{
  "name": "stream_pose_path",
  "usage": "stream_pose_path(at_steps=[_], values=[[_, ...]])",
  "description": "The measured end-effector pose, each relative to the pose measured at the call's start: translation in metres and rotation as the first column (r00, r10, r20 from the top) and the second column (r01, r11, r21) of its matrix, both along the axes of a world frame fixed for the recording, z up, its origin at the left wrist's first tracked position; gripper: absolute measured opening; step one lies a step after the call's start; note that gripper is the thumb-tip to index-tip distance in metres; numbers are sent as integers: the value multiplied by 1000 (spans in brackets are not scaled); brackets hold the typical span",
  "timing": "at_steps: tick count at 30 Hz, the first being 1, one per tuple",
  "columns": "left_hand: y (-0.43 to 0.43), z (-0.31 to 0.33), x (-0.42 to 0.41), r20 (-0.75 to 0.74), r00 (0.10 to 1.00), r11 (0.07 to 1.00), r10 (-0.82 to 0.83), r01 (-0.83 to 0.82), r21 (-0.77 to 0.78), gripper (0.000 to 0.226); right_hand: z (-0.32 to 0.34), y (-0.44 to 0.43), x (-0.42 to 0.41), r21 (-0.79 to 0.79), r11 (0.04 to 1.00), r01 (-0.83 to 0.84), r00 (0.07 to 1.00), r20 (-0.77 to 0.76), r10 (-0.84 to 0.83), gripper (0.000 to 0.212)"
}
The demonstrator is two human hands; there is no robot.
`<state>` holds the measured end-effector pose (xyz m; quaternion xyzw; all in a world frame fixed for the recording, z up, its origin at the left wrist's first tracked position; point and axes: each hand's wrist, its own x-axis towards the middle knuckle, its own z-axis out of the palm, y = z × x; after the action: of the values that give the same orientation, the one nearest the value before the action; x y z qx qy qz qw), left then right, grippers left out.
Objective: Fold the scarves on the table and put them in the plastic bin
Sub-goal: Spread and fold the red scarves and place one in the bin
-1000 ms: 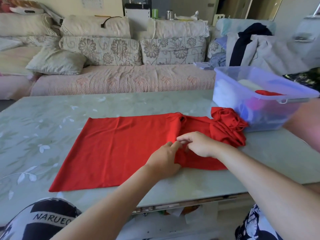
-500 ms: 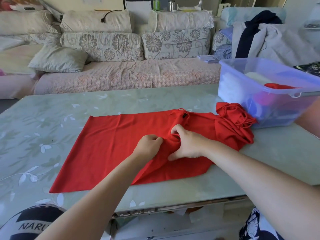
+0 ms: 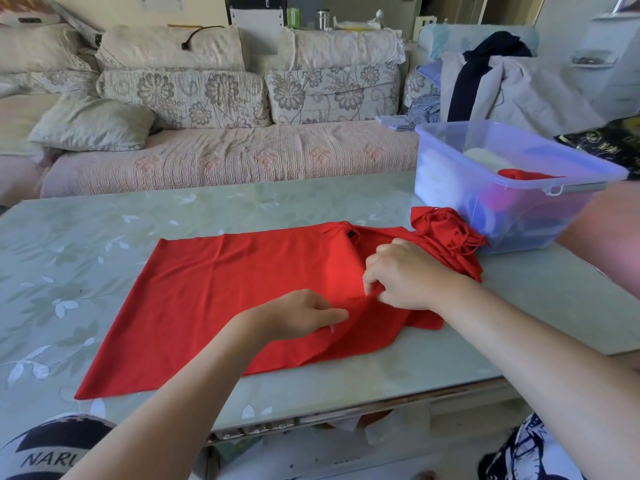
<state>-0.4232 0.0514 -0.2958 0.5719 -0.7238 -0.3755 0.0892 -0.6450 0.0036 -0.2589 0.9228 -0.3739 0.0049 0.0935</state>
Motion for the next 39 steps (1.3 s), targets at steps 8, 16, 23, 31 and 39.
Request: stream_pose_path(at_steps=[8,16,23,31,39], values=[[-24,-13,-15,119,989,920,89,-36,-391,19,2,-3,-26,687,695,213,910,119,-396,23],[-88,-13,-44,-43,974,782,222,-205,-589,21,-35,-83,-18,422,809,410,728,383,-569,24],[-157,-17,-74,226,915,869,334,-205,-450,22,-52,-124,2,481,782,397,697,396,-597,24],[-136,-26,-31,-126,865,736,486,-482,-475,47,-62,-132,23,479,786,390,721,372,-584,23],[-133,-56,-4,327,753,773,571,-360,-522,46,-59,-118,55,524,784,332,760,344,-552,49]])
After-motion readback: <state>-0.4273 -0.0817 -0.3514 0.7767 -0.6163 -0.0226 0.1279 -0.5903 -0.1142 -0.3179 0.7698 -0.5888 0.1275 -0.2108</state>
